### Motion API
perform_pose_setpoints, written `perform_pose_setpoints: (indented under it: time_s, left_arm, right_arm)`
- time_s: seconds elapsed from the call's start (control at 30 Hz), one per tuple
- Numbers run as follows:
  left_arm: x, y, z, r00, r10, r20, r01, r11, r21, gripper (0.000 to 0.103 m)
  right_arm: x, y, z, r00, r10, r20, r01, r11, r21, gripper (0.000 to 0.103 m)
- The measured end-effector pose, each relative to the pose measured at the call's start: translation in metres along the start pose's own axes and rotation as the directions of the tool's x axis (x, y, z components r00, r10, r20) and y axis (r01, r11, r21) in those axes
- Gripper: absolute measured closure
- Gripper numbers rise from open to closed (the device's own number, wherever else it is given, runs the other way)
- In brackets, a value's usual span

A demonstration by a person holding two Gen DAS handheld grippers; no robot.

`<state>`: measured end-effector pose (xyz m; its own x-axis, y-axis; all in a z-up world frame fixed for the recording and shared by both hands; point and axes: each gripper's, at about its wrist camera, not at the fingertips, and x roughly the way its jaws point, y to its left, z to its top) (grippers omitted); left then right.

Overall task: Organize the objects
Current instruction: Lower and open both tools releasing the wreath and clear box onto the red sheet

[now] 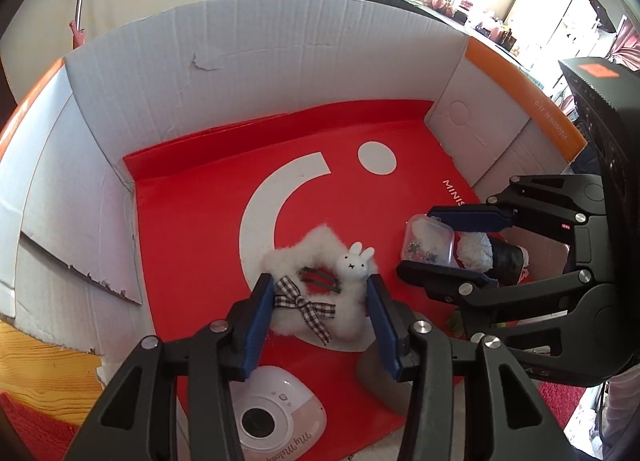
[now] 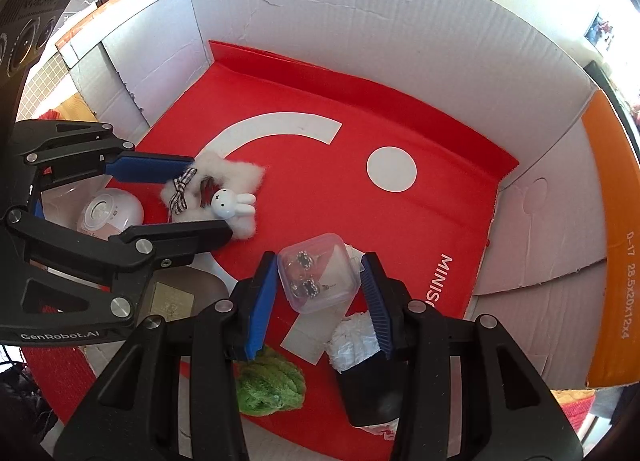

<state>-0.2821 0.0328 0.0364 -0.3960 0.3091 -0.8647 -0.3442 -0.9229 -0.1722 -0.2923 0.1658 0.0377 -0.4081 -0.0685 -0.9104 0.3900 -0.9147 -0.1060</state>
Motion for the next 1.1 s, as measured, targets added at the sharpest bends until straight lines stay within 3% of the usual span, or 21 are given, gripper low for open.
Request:
perform_pose_setpoints:
  time_s: [1.1]
  left_arm:
    - [-0.005,0.004,0.001,1.000,-0.018,0.004,0.018,1.000,-0.019,0.053]
  right_arm:
    - [-0.007,0.012,-0.007,1.000,-0.005,-0.003,0.005,1.000,0.008,0.058]
